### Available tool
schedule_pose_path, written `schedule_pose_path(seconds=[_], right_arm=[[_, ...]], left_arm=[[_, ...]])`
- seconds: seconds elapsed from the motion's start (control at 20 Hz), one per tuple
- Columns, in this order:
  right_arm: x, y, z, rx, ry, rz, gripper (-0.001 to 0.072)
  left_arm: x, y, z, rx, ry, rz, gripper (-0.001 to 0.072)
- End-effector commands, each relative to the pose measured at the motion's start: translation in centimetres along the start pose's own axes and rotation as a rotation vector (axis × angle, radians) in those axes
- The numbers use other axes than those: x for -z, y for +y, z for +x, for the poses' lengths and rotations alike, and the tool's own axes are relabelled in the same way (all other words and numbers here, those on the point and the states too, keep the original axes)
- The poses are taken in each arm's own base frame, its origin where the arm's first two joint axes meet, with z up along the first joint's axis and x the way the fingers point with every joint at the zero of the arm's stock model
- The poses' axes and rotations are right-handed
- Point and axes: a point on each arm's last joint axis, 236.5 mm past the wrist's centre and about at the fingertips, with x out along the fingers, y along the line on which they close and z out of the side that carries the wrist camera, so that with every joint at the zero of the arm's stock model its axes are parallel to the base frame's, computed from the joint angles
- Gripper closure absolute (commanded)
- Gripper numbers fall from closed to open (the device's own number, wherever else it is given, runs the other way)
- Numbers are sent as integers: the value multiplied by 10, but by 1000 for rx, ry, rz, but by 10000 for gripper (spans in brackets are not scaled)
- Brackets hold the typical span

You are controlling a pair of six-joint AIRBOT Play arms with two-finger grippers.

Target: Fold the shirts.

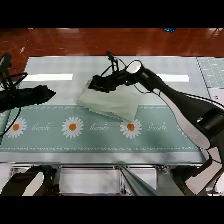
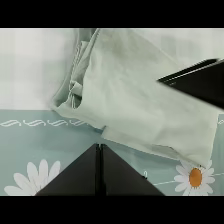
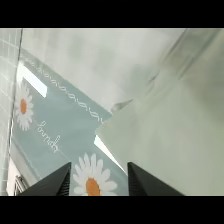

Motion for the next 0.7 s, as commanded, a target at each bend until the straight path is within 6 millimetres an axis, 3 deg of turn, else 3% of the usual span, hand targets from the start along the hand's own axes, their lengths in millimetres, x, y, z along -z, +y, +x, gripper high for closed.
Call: schedule_pose_path(seconds=[0.0, 0.05, 0.15, 0.25, 0.3, 0.35, 0.4, 0.5, 0.65], right_arm=[[2, 0, -75, 17, 79, -46, 314], [-2, -8, -116, 101, 63, -74, 314], [-2, -45, -199, 403, -11, -92, 312], [12, -107, -288, 831, -169, -19, 294], [30, -136, -321, 990, -278, 64, 294], [50, -156, -330, 1031, -369, 160, 294], [73, -171, -318, 996, -414, 220, 294], [109, -189, -269, 841, -414, 327, 293], [137, -190, -200, 607, -327, 413, 292]], left_arm=[[-3, 12, 7, -13, -21, -33, 688], [-4, 15, 6, -18, -21, -40, 688], [1, 16, 6, -18, -2, -44, 688], [5, 14, 6, -13, 17, -42, 688], [6, 14, 6, -12, 20, -43, 688], [7, 14, 7, -12, 21, -45, 687], [8, 15, 7, -13, 24, -46, 688], [11, 15, 9, -12, 31, -48, 688], [16, 16, 11, -12, 45, -52, 688]])
